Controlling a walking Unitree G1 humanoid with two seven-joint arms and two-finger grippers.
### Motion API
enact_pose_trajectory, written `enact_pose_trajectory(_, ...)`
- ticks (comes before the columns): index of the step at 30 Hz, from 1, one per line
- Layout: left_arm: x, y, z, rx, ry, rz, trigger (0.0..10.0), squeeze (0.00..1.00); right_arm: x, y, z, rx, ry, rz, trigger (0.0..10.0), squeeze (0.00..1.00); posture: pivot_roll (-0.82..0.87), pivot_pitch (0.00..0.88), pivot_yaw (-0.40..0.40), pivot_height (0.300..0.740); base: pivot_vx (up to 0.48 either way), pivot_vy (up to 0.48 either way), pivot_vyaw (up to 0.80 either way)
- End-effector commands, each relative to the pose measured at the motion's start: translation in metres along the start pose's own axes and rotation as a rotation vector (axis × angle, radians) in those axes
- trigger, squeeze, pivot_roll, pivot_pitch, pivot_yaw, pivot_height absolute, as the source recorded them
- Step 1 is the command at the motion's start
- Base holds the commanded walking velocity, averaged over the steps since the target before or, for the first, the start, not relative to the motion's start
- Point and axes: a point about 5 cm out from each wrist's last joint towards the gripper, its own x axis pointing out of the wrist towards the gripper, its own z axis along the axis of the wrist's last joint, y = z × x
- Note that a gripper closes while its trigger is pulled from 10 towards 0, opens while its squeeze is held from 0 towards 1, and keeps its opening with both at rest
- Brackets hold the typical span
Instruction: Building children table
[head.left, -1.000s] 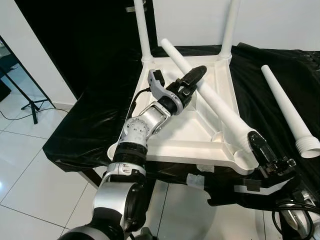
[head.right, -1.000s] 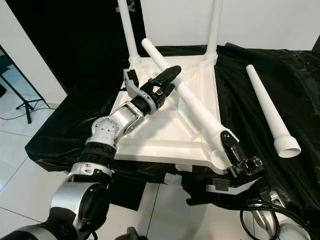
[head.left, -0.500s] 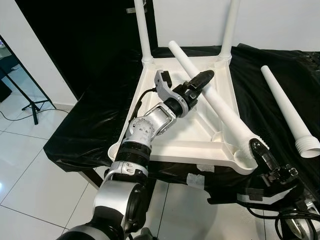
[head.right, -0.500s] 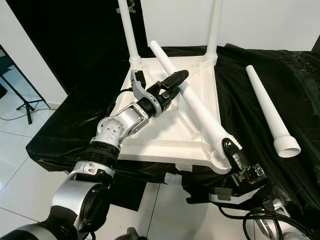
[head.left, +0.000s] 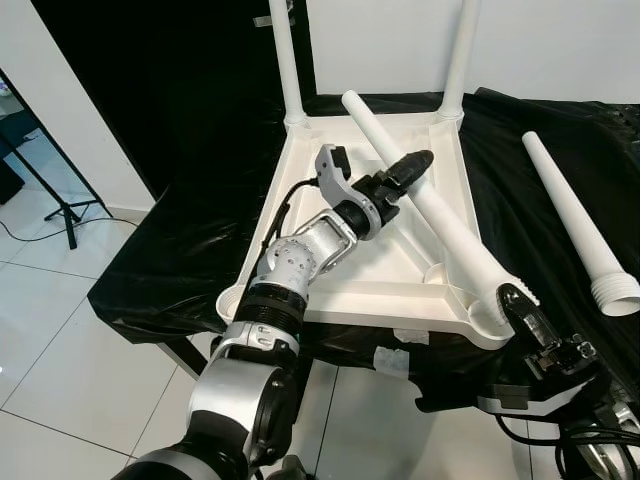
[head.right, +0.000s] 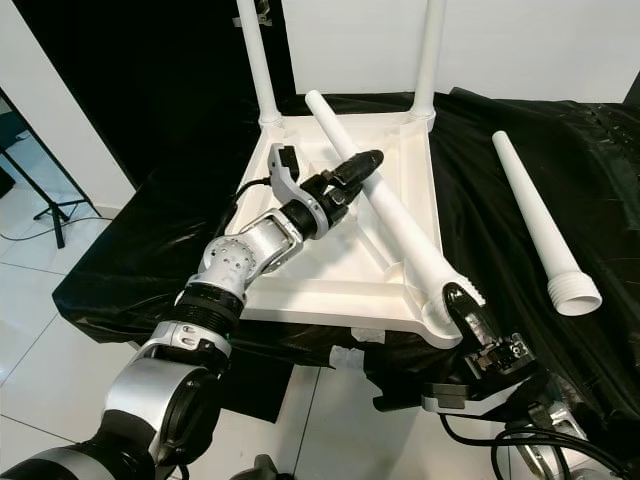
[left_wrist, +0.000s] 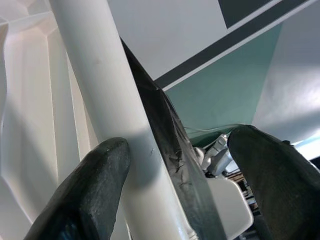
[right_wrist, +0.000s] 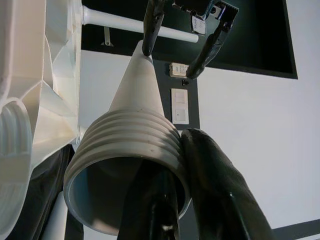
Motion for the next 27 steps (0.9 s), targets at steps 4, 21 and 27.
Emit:
enact_pose_trajectory(4, 0.003, -0.016, -0.026, 0.035, 0.117, -0.426, 10.0, 0.0, 0.014, -0.018, 0.0, -0.017, -0.068, -0.15, 0.0, 0.0, -0.01, 0.0, 0.079, 0.74, 0.0, 0.0, 0.0)
enact_pose_trajectory(21, 0.0, -0.002, -0.008, 0.086, 0.044, -0.328, 10.0, 0.0, 0.007, -0.015, 0.0, -0.002, -0.071, -0.108, 0.0, 0.0, -0.01, 0.0, 0.075, 0.74, 0.0, 0.0, 0.0)
enact_pose_trajectory(27, 0.004, -0.011, 0.004, 0.059, -0.025, -0.354, 10.0, 0.0, 0.0, -0.01, 0.006, 0.015, -0.058, -0.086, 0.0, 0.0, -0.01, 0.0, 0.078, 0.74, 0.0, 0.0, 0.0)
